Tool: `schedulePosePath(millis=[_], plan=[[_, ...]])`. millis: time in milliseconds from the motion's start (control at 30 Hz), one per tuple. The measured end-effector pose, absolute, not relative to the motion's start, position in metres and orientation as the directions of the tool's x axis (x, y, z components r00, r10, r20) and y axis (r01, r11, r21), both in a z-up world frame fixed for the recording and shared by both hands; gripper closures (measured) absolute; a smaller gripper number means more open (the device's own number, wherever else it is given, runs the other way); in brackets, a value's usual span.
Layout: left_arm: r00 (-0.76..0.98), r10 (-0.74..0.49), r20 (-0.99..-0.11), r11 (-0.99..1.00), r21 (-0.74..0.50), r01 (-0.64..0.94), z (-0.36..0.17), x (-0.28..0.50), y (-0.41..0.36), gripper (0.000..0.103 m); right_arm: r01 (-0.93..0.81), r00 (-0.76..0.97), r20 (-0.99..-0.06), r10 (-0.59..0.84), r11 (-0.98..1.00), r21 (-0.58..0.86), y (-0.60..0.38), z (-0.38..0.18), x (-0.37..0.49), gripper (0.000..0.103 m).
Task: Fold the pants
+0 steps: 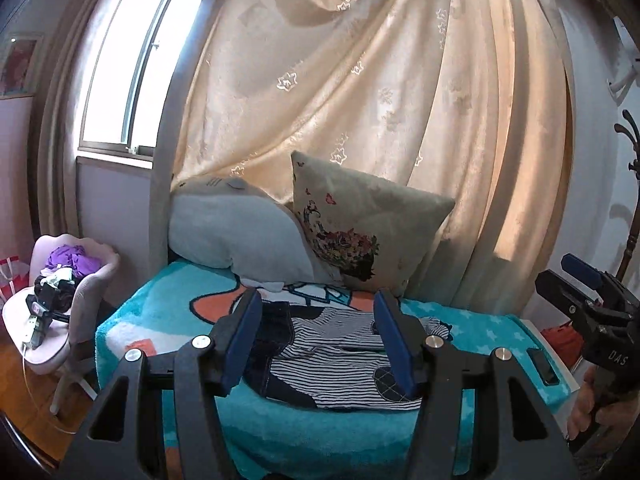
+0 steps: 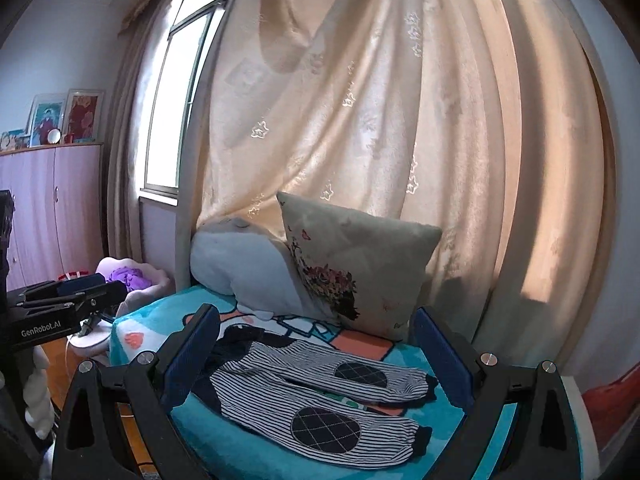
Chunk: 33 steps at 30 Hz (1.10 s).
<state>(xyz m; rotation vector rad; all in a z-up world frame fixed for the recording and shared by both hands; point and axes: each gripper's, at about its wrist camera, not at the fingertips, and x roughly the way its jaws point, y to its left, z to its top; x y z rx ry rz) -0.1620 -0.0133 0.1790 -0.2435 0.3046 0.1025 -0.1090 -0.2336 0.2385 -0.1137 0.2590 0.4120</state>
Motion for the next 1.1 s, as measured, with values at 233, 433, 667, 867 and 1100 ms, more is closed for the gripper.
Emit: schedulePosePath(millis=[233,433,667,867,1100], plan=[[0.966,0.081,-0.248,0.976,-0.177,-0.127,0.198,-0.178,-0.017,0.045,-0.385,0.906,-0.234,0.352,0.916,-0.112,-0.231,0.256,-0.126,0.004],[0.982,0.065,-0.178,0.982,-0.161,-0.094,0.237,-0.189,-0.013,0.045,-0.338,0.931,-0.196,0.308,0.93,-0.147,-0.235,0.288,-0.128,0.004],[0.99,0.081,-0.117,0.988,-0.121,-0.096,0.307,-0.201,0.006,0.045,-0.209,0.976,-0.106,0.19,0.95,-0.23,-0.252,0.36,-0.13,0.004],[0.98,0.165,-0.112,0.978,-0.114,-0.178,0.356,-0.204,0.044,0.045,-0.084,0.996,-0.021,0.082,0.966,-0.244,-0.278,0.436,-0.134,0.004],[0.974,0.129,-0.188,0.976,-0.149,-0.158,0.318,-0.182,0.058,0.031,-0.117,0.991,-0.087,0.098,0.962,-0.247,-0.273,0.421,-0.123,0.001]])
